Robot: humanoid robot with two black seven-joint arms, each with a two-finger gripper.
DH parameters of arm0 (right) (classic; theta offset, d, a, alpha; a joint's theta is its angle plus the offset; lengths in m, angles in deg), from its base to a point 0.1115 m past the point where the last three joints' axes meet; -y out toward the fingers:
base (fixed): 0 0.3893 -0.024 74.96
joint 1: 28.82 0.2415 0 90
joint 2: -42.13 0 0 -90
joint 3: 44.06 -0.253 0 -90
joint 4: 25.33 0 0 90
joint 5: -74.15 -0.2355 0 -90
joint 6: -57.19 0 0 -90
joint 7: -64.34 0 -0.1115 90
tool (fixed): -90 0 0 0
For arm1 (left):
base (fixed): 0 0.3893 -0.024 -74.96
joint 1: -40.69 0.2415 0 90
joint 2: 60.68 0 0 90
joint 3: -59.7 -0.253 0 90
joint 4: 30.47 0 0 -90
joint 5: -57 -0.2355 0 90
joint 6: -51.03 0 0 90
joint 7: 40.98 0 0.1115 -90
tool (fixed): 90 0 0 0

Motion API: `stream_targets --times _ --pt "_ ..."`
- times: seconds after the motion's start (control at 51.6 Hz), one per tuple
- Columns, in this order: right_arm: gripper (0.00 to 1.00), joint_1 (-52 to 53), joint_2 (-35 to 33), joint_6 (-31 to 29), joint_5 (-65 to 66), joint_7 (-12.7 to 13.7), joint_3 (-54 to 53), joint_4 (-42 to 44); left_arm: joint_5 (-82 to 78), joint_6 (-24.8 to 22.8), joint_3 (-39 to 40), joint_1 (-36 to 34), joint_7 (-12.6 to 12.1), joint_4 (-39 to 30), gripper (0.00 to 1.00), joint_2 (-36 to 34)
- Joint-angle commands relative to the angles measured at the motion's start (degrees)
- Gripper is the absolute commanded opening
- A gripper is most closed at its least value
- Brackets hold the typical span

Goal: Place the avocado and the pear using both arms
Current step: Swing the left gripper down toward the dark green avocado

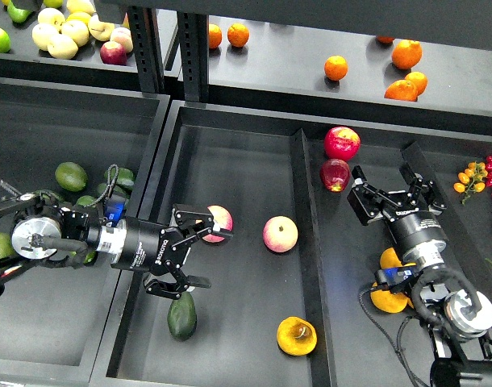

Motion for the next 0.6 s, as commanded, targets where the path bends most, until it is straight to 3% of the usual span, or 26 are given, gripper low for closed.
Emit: stream_targets --times 0.0,0.368,0.581 --pt "1.00 1.7 0.0 0.4 -0.1 0.0 -1.2 2.7 -6.5 0.0 -8.5 -8.8 0.0 0.5 0.99 -1.1" --pt "1.00 3.7 0.0 0.4 -0.1 0.0 -1.3 3.5 -11.5 0.0 -34.6 -30.3 0.0 2.3 0.99 5.1" --pt "1.00 4.2 0.0 0.4 -0.2 0.0 -1.2 3.7 -11.0 0.0 -48.9 -37.1 0.0 3.0 0.99 10.8"
